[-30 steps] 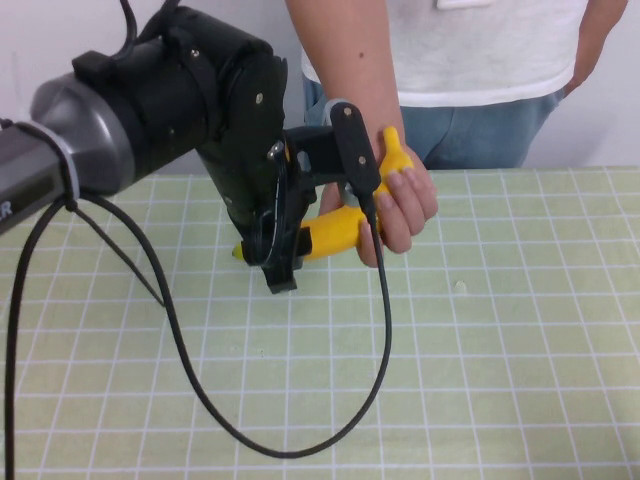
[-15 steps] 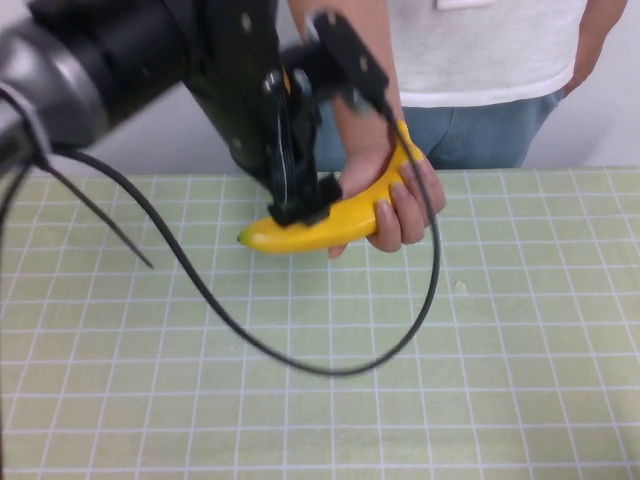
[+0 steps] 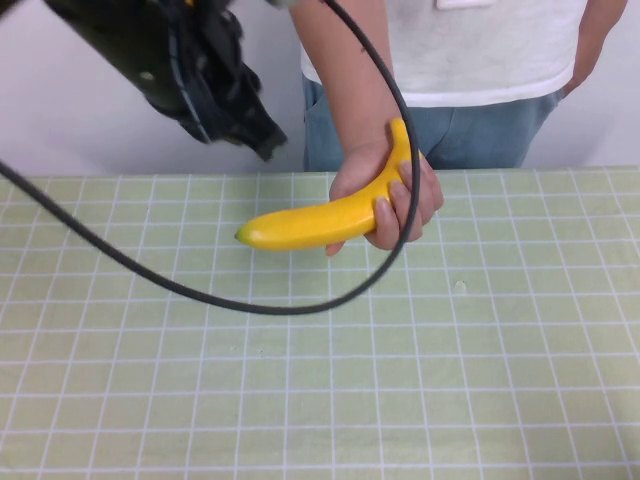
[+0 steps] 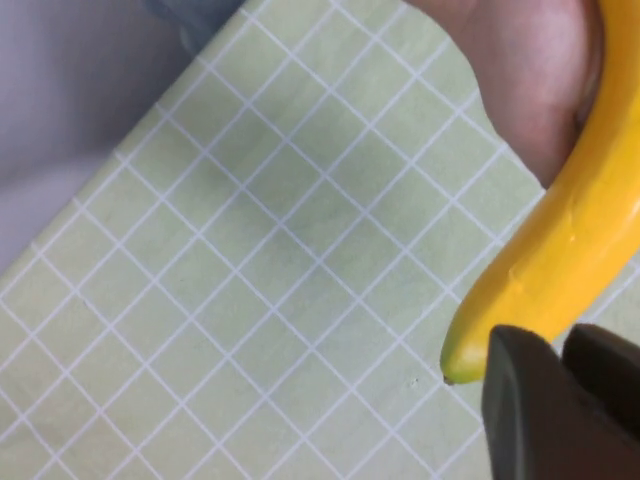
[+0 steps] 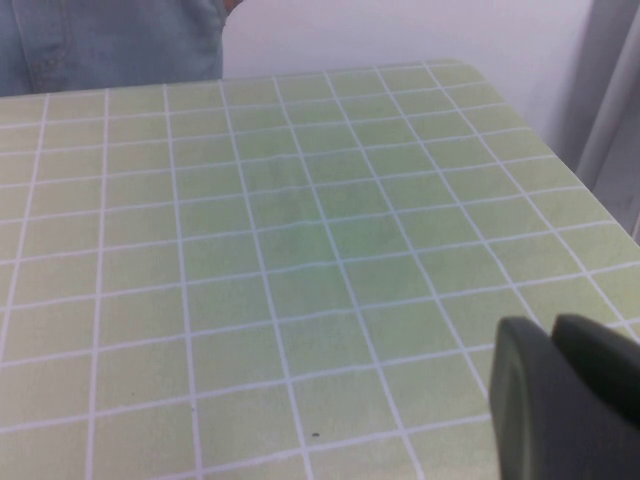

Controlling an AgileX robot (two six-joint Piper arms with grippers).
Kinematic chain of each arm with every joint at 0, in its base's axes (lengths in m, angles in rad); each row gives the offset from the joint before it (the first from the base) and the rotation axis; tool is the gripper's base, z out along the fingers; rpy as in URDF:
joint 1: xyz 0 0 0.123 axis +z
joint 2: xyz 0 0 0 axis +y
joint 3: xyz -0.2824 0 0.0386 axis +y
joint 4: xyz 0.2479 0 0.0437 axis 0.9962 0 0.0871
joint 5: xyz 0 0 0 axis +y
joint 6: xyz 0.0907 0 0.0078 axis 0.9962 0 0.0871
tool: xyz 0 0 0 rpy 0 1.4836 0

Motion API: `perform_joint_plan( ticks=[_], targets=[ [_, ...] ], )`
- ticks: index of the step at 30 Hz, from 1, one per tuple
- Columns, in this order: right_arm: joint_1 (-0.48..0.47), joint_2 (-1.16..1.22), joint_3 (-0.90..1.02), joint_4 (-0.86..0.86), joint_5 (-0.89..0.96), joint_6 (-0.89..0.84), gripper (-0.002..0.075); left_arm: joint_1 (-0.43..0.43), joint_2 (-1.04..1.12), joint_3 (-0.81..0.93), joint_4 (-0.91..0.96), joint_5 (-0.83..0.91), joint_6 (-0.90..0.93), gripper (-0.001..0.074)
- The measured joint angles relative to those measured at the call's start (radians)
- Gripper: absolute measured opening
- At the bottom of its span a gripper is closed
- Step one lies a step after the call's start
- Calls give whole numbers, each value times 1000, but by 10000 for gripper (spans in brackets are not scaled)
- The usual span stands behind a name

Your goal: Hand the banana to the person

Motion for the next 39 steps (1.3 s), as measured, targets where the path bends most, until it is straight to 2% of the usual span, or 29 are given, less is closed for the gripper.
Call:
perform_joint_plan(
  ticks=[7, 15, 18, 29, 35, 39],
  targets=[
    [0, 0, 0, 0, 0, 0, -9, 0, -110, 51, -17, 0, -61, 5],
    [0, 0, 0, 0, 0, 0, -9, 0, -326, 399, -43, -184, -129, 3],
    [0, 0, 0, 0, 0, 0, -9, 0, -381, 464, -21, -200, -135, 2],
    [0, 0, 0, 0, 0, 0, -9, 0, -418, 476, 214, -11, -138, 2],
    [0, 0, 0, 0, 0, 0, -9, 9, -422, 478, 262, -2, -136, 2],
    [0, 0, 0, 0, 0, 0, -9, 45, -476, 482, 247, -101, -214, 2]
  ],
)
